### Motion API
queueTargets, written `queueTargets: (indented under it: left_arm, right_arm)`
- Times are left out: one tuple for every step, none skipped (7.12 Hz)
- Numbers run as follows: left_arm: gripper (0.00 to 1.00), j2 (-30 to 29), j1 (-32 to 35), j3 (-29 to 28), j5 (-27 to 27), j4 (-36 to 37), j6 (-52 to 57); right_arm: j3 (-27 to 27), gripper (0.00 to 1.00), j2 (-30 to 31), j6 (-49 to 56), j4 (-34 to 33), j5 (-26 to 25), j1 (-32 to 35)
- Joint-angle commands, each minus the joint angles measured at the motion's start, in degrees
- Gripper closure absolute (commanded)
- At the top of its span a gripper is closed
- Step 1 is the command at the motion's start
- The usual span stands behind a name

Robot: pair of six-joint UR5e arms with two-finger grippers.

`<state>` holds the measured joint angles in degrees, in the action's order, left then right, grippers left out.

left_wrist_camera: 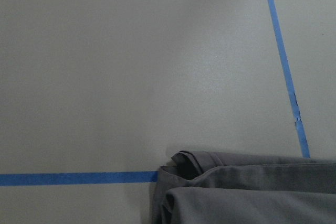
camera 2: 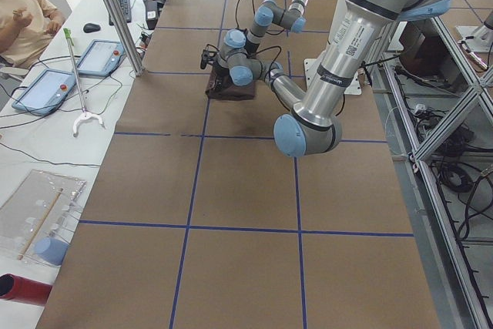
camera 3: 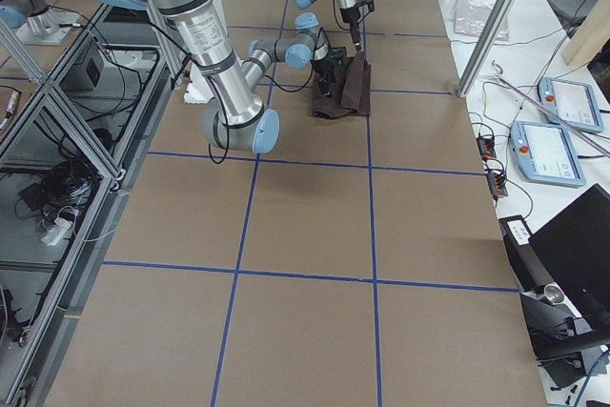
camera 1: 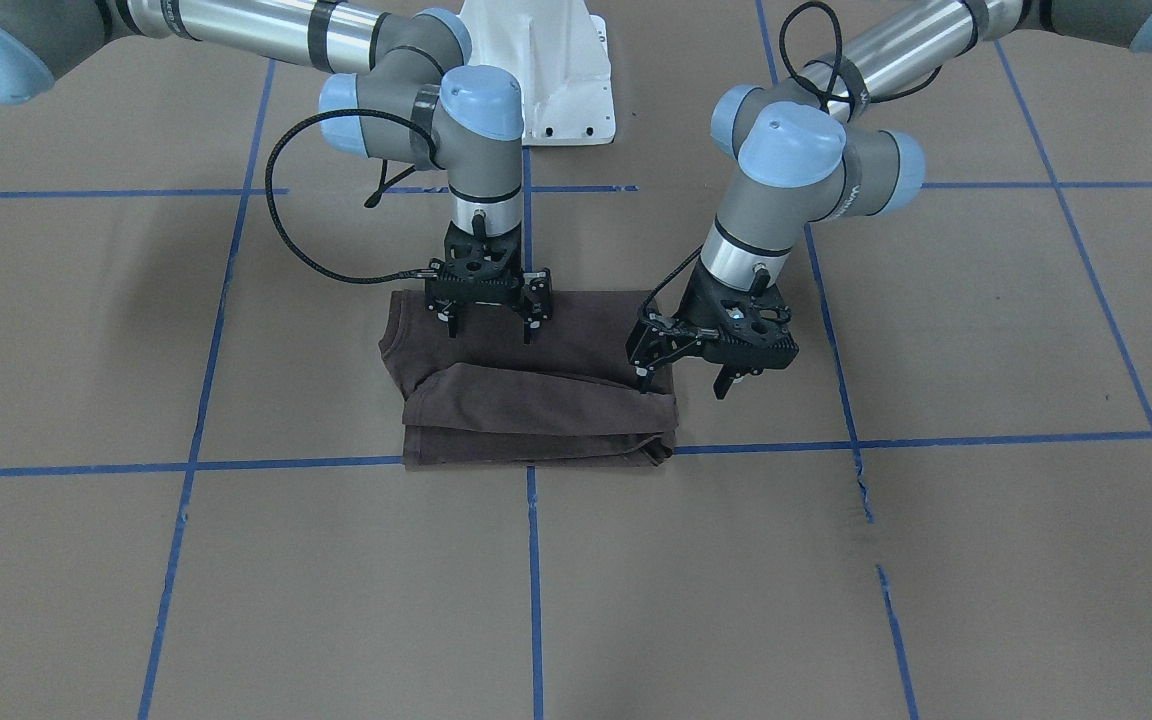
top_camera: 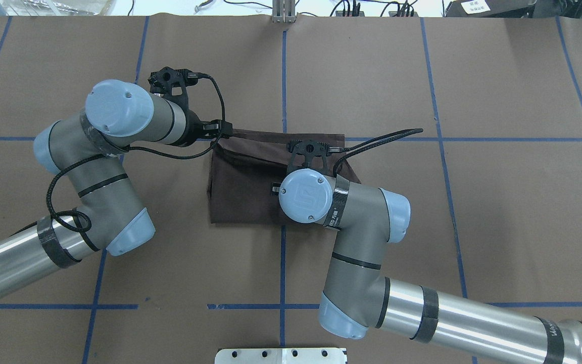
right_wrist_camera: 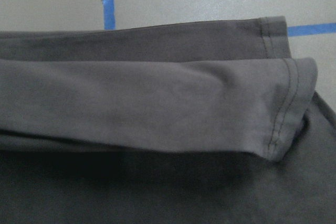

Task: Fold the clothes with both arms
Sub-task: 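Lay the folded edge onto the far half and open both grippers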

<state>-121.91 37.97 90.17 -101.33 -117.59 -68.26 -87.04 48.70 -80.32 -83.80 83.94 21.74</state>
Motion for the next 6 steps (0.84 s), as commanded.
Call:
queueTargets:
  left_arm:
    - [0.0, 0.0, 0.0, 0.0, 0.0, 0.0, 0.06]
    - [0.0, 0.0, 0.0, 0.0, 0.0, 0.0, 0.06]
    - [0.0, 0.0, 0.0, 0.0, 0.0, 0.0, 0.06]
    - [0.0, -0.08, 0.0, 0.0, 0.0, 0.0, 0.06]
    - [0.0, -0.08, -0.08, 0.09, 0.0, 0.0, 0.06]
    - [0.0, -0.08, -0.08, 0.09, 0.0, 0.0, 0.06]
  right_arm:
    - [1.44, 0.0, -0.45, 3.67, -0.14, -0.54, 1.89]
    - [3.44, 0.0, -1.41, 5.07, 0.04, -0.45, 3.47]
    - [6.76, 0.0, -2.9, 5.43, 0.39, -0.45, 5.23]
    - [10.71, 0.0, -4.91, 5.61, 0.39, -0.01, 7.51]
    - [13.45, 0.0, -6.67, 7.18, 0.56, 1.21, 10.49]
    - [16.09, 0.0, -7.56, 9.28, 0.83, 3.4, 14.09]
